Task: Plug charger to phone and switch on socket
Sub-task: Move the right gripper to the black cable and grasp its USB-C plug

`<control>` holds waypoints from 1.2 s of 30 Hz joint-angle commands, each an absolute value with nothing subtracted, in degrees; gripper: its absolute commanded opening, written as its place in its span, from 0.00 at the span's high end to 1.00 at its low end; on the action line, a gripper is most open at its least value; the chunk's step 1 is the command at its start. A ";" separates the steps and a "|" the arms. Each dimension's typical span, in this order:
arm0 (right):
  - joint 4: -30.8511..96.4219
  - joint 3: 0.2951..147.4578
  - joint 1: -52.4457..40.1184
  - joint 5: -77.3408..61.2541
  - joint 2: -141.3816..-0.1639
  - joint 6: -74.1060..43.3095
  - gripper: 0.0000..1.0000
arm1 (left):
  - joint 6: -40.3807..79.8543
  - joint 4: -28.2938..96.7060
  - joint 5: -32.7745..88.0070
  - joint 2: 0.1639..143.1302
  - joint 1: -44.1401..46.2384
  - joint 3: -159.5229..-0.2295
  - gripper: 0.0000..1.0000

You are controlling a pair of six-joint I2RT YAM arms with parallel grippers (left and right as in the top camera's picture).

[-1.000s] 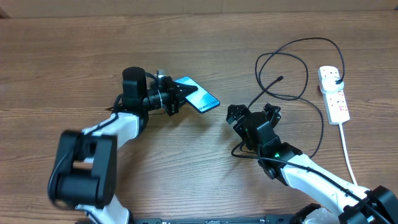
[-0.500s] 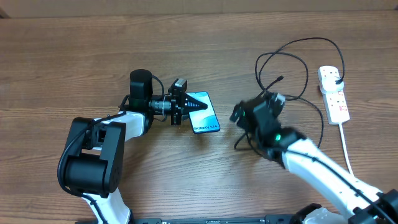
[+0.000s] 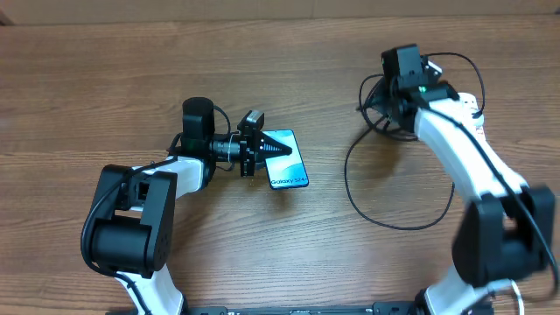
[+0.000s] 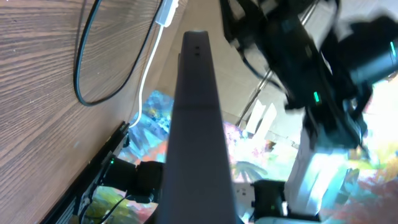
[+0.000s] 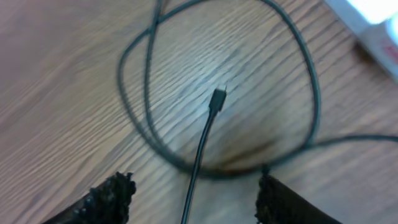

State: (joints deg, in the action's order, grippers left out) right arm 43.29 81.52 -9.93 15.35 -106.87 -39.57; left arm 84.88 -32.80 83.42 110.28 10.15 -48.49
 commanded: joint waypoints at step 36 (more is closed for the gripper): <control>35.42 84.44 -9.26 16.34 -123.72 -40.38 0.96 | 83.15 -33.26 84.71 110.37 10.31 -50.04 0.96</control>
State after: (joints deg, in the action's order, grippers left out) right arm 34.74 83.42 -9.21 16.51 -122.32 -40.53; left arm 84.88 -32.82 83.37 110.28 10.15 -48.53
